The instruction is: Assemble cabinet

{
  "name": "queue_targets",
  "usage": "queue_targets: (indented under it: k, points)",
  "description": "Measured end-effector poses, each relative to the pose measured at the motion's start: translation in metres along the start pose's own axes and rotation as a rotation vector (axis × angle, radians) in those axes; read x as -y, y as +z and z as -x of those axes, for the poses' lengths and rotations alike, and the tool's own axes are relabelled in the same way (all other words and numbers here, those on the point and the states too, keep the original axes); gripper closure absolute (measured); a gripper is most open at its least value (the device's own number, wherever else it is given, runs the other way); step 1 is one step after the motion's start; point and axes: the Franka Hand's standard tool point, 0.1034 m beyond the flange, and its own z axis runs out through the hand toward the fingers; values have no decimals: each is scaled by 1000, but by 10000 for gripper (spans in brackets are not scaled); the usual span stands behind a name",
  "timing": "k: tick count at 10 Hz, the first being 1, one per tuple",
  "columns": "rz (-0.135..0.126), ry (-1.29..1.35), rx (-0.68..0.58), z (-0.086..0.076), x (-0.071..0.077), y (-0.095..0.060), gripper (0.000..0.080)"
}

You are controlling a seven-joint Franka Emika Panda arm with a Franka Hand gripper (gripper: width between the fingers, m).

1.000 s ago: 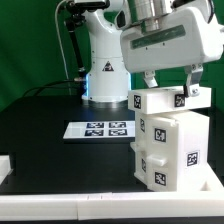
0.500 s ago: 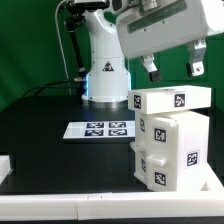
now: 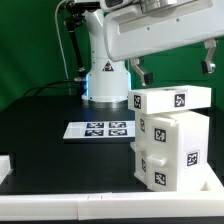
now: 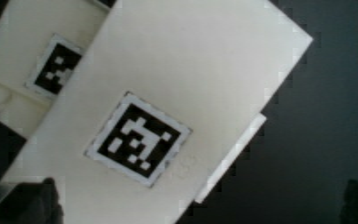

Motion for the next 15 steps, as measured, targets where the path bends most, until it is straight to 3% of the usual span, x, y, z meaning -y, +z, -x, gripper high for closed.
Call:
queue_targets:
  k: [5, 11, 14, 15]
  points:
    - [20, -505, 2, 0, 0, 0, 2]
    - [129, -1344, 12, -4, 0, -1, 2]
    - [138, -1578, 33, -5, -4, 0, 2]
    - [155, -1749, 52, -5, -5, 0, 2]
